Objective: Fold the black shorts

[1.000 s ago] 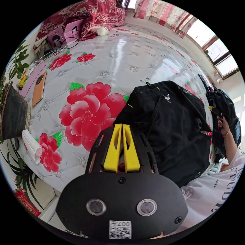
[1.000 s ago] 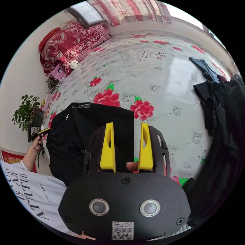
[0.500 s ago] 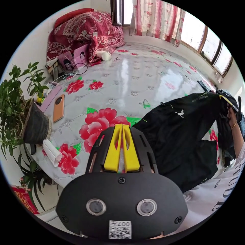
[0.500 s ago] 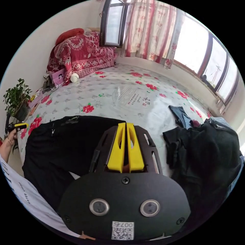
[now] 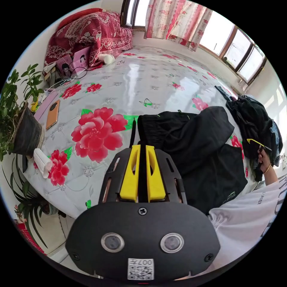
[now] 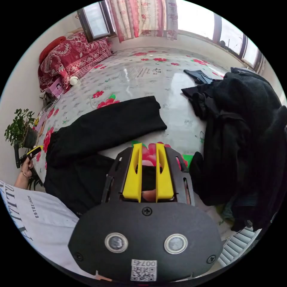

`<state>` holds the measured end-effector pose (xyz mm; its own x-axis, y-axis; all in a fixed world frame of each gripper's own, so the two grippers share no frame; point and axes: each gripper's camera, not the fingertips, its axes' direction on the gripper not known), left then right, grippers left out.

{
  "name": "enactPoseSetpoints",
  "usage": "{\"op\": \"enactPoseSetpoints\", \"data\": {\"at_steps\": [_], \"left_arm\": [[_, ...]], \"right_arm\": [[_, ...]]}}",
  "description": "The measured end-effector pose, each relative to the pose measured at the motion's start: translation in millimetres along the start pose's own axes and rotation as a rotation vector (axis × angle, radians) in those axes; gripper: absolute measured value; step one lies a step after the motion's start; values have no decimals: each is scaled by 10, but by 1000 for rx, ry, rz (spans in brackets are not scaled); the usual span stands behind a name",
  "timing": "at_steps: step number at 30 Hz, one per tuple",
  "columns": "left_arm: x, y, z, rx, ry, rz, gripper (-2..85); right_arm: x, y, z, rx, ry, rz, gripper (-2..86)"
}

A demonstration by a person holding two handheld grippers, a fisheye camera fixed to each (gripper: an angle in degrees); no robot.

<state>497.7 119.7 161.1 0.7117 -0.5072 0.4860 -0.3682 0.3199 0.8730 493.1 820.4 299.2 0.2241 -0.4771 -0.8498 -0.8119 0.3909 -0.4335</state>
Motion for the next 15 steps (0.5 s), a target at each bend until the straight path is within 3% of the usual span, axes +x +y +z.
{"op": "enactPoseSetpoints", "data": {"at_steps": [5, 8, 10, 15], "left_arm": [[181, 700, 20, -85, 14, 41, 37], [205, 790, 243, -157, -7, 54, 36], [190, 765, 298, -179, 3, 35, 33], [51, 585, -77, -47, 44, -17, 33]], "right_arm": [[-78, 1077, 139, -161, 20, 40, 45], [-196, 1409, 372, -292, 44, -10, 45], [-313, 1597, 377, -273, 115, -97, 46], [-237, 1856, 204, -335, 170, -97, 48]]}}
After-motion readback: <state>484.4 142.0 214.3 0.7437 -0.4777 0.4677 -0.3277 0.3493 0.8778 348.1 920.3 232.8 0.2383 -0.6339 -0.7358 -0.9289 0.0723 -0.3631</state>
